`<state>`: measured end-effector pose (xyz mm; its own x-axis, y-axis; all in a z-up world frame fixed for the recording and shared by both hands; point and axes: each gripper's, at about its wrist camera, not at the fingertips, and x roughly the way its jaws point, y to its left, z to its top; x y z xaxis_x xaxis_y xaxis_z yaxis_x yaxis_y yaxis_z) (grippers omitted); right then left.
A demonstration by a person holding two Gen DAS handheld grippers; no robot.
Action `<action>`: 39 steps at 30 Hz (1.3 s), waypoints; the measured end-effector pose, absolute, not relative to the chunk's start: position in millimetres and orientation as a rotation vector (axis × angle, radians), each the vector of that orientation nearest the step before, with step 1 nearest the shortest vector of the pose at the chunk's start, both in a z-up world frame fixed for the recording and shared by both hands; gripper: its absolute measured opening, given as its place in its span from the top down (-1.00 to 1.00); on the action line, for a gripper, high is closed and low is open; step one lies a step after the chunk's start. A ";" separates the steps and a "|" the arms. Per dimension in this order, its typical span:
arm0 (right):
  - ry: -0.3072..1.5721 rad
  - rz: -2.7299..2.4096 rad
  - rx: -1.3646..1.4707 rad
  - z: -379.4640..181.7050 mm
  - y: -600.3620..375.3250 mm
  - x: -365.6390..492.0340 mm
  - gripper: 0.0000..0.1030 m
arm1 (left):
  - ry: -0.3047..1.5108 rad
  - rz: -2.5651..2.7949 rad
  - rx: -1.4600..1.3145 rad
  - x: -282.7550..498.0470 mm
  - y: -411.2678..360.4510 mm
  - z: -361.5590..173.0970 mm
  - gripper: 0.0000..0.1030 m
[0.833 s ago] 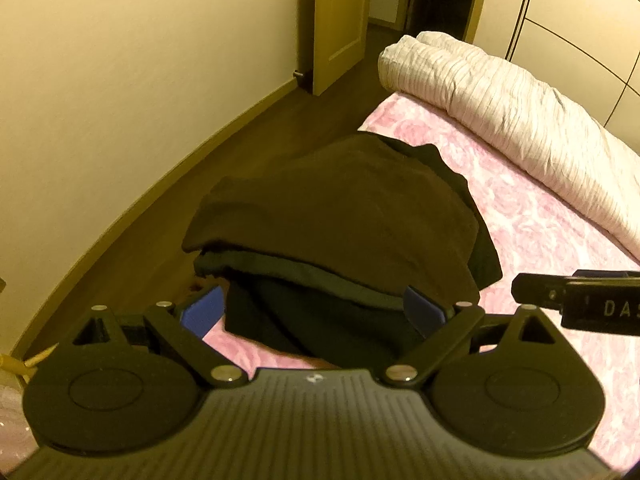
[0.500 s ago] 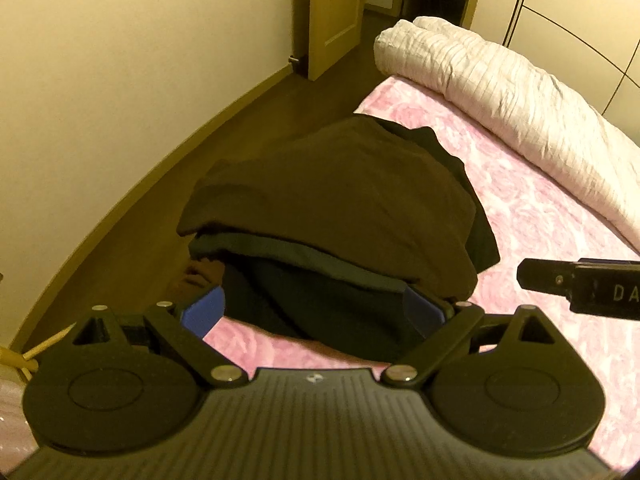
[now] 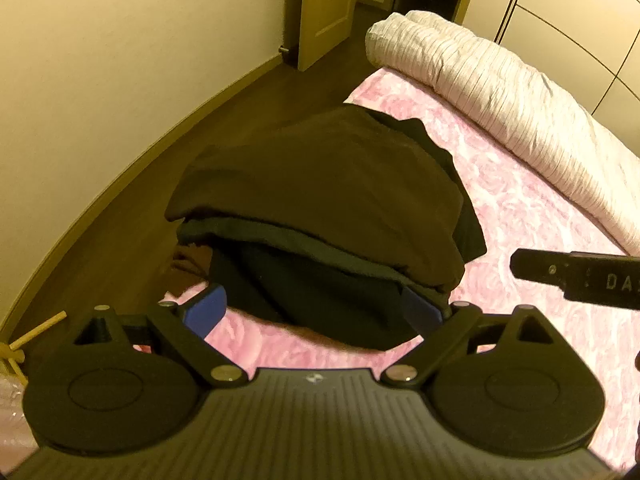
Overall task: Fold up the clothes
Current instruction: 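Move both tools toward the pile of dark clothes on the bed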
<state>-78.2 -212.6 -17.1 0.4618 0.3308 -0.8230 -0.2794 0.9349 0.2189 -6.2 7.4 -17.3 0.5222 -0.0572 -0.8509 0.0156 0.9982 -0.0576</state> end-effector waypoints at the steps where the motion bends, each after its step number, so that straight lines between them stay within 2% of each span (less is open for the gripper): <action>1: 1.023 0.376 0.053 -16.6 -212.4 -78.8 -0.56 | 1.023 -0.039 -0.041 -6.7 7.1 -17.9 -0.80; 17: 1.030 0.355 0.048 -16.5 -215.6 -79.3 -0.56 | 1.058 -0.045 -0.072 -7.5 21.9 -22.3 -0.84; 39: 1.052 0.323 0.050 -24.2 -233.0 -79.3 -0.56 | 1.009 -0.043 -0.010 -11.5 5.3 -23.3 -0.83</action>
<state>-79.3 -233.0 -24.2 0.4531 0.2850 -0.8447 -0.2375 0.9519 0.1938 -11.5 5.3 -23.3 0.5320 -0.0408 -0.8458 0.0314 0.9991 -0.0284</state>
